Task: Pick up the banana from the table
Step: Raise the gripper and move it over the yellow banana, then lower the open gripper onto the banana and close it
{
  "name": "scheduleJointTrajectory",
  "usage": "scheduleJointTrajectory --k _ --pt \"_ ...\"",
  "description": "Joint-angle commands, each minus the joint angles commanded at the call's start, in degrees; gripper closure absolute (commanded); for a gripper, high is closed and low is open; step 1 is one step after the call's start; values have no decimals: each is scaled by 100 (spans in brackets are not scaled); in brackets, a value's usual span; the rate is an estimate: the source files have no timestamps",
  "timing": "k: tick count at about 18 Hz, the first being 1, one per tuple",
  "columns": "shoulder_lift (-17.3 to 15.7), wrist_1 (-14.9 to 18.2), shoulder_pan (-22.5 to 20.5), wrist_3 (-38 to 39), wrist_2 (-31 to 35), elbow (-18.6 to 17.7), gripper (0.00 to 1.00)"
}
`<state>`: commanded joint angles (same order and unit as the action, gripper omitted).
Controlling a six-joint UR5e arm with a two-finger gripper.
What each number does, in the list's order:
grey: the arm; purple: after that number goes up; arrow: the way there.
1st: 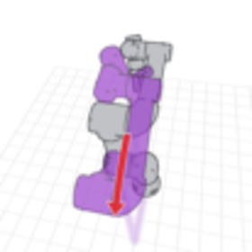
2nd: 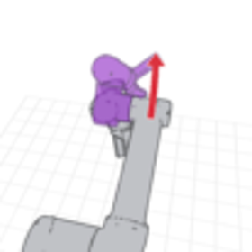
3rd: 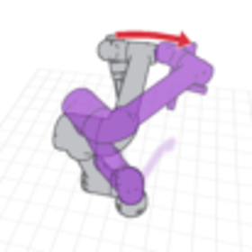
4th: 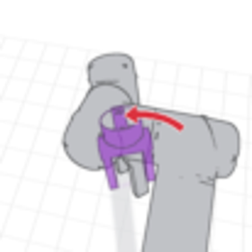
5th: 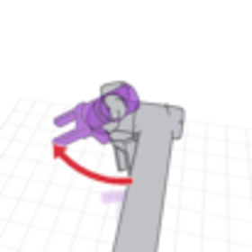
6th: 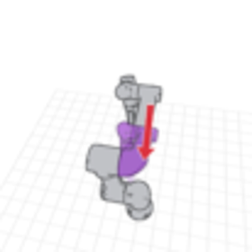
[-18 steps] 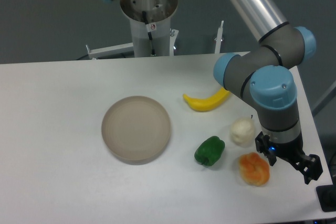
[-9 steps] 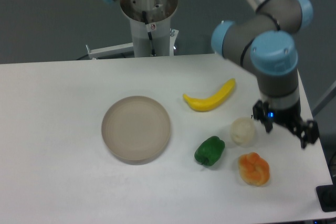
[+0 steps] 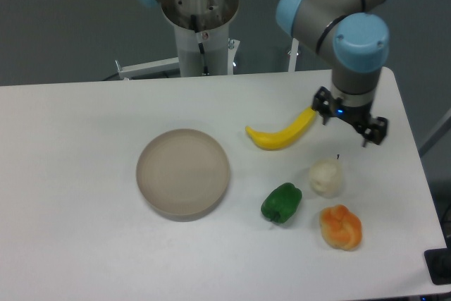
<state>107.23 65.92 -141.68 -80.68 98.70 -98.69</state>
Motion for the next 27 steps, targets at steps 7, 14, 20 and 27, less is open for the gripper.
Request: scheduleJointTrajectory --k 7,14,20,27 --pt "-70 -464 9 -132 -9 -896 0" --pt "-44 -1099 35 -185 -9 -1355 0" --pt "44 -1353 9 -185 -9 -1399 0" --pt "246 -1652 0 -141 0 -1495 0"
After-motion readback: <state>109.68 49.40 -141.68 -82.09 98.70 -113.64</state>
